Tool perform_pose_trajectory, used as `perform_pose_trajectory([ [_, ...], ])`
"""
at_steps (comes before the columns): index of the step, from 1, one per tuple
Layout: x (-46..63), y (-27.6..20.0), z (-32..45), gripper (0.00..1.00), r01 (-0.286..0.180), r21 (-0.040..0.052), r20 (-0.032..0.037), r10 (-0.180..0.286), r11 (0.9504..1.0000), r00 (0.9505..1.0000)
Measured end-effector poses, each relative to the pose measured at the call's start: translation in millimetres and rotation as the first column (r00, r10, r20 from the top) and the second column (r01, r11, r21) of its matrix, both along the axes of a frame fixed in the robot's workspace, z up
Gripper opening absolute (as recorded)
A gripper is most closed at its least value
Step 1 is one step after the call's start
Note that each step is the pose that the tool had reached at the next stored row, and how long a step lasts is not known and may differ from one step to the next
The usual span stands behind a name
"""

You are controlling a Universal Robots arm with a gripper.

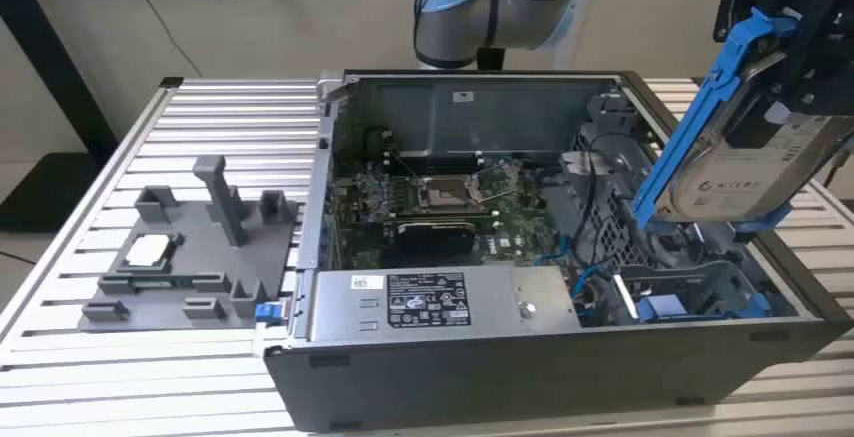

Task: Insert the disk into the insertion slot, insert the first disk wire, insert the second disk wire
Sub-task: 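Insert the disk into the insertion slot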

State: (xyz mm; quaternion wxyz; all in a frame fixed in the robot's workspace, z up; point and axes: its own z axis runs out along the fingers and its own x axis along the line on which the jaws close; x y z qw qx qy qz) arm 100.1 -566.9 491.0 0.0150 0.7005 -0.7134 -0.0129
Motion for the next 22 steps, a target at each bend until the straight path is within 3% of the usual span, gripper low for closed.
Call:
perform_pose_trajectory([
  [22,1.0,-0.1,-4.4,0.33,0.0,-0.0002,0.0011,0.0,1.0,1.0],
])
